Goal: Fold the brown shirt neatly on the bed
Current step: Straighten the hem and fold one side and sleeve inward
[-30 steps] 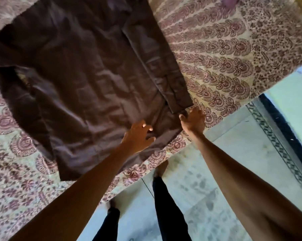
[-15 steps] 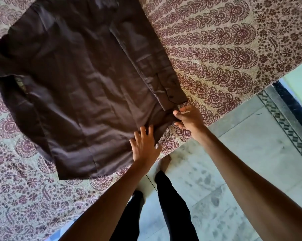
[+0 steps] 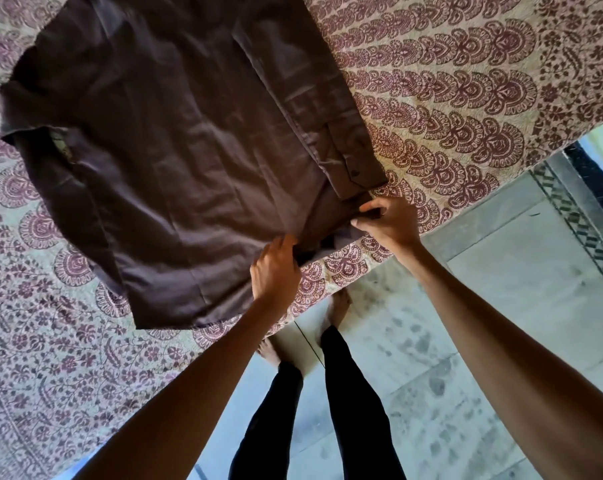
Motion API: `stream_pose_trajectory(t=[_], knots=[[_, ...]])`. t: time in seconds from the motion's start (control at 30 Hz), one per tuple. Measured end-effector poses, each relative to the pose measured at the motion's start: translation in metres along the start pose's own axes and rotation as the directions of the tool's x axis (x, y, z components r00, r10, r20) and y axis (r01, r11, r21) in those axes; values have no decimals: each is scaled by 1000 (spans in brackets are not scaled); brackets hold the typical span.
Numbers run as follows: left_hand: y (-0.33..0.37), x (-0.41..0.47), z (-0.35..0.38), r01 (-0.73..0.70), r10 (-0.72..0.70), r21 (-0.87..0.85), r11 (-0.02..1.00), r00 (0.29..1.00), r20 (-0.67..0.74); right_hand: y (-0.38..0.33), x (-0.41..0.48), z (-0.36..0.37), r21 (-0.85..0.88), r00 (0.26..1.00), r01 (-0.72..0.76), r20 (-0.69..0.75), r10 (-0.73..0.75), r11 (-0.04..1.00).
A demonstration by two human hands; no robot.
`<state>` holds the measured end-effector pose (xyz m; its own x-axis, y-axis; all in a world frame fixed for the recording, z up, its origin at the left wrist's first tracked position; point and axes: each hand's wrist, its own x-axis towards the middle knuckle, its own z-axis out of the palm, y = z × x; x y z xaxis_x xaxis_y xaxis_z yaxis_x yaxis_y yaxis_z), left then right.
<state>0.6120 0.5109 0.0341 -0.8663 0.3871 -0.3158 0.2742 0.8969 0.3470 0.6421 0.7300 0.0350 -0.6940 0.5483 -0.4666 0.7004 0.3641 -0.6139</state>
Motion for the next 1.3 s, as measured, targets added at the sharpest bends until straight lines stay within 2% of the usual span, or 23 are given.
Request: stream_pose_trajectory(t=[0.07,0.13,0.2,0.23,0.3,0.33,0.4,0.47,0.6,0.73,0.83,0.9,1.0,1.07,1.17,1.3], knots=[[-14,9,-4,36,-34,-178,983,999,14,1,3,3,-54,995,79,-55,-82,995],[-28,21,-7,20,-17,-297,955,1000,13,1,6,7,-56,990,76,-114,-82,996],[-40,32,-13,2,5,-277,961,1000,25,0,7,14,50,987,-16,-158,24,999],[-45,36,-16,8,6,-249,968,998,56,0,8,17,165,982,-90,-152,115,982],[-55,42,-20,25,3,-190,982,989,150,-4,2,26,450,954,-269,2,300,851],[-61,42,-22,34,0,-164,986,979,205,-5,-4,31,531,933,-344,102,345,774],[-71,39,-21,65,-18,-147,987,954,300,-6,-23,44,567,909,-417,237,344,711],[-79,30,-18,96,-39,-151,984,940,338,-6,-43,62,549,897,-439,307,317,712],[-83,15,-15,20,59,-308,951,968,244,-15,-72,95,460,855,-496,410,319,737],[-86,13,-24,32,63,-394,918,972,225,-22,-84,111,482,881,-449,378,283,753],[-96,6,-25,29,51,-342,939,973,223,-22,-88,111,480,898,-422,339,281,769],[-100,-1,-22,6,73,-262,965,954,291,-21,-92,107,477,910,-388,333,246,789],[-99,-19,-9,-137,86,113,984,924,373,-17,-97,109,440,908,-367,363,211,820],[-93,-29,-4,-185,99,259,948,944,315,-12,-98,114,345,902,-359,366,228,867],[-90,-31,4,-150,93,264,953,972,216,-8,-99,121,259,902,-374,323,285,891],[-83,-33,3,-169,153,210,963,984,88,-11,-102,121,378,909,-405,266,321,833]])
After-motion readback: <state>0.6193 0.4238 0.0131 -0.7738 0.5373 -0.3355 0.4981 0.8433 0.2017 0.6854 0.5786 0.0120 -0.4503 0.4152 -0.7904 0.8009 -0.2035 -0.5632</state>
